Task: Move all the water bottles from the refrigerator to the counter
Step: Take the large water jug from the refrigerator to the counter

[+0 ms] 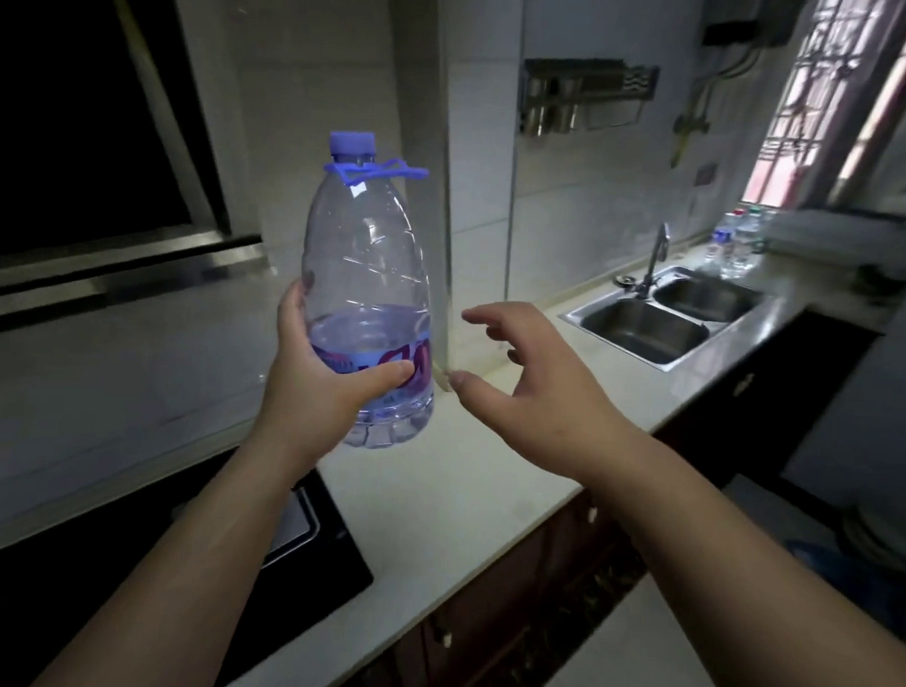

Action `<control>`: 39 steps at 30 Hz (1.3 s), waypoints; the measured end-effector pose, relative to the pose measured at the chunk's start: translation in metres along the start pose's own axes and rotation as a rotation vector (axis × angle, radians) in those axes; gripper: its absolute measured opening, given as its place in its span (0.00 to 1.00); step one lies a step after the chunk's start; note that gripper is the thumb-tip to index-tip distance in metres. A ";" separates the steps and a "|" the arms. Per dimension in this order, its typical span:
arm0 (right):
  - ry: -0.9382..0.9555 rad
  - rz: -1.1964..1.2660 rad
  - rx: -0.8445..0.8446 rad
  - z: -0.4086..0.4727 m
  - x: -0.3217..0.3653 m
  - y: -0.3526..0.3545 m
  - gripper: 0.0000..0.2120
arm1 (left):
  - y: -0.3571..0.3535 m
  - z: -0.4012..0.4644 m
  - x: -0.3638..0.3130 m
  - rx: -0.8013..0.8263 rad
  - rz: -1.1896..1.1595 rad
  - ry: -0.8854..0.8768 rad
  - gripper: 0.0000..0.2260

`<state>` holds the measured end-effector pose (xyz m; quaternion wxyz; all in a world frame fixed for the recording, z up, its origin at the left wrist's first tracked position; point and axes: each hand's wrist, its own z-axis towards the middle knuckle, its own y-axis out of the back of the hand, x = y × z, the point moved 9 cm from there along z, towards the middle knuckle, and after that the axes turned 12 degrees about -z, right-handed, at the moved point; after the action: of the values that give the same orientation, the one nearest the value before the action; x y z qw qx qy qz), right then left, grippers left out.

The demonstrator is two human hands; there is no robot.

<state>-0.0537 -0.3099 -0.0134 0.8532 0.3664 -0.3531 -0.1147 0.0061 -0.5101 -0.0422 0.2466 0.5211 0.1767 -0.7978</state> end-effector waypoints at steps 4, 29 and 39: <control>-0.082 -0.063 -0.046 0.016 -0.044 0.010 0.24 | -0.050 0.036 0.030 0.112 -0.055 0.016 0.52; -0.464 -0.524 -0.200 0.077 -0.215 0.089 0.25 | -0.299 0.191 0.130 0.581 -0.327 0.086 0.52; -0.527 -0.581 -0.171 0.061 -0.327 0.132 0.27 | -0.424 0.184 0.159 0.668 -0.311 0.128 0.53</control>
<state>-0.3404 -0.1014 -0.0604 0.6928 0.3369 -0.4306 -0.4702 -0.4292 -0.2970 -0.1053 -0.0727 0.5885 -0.0009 -0.8052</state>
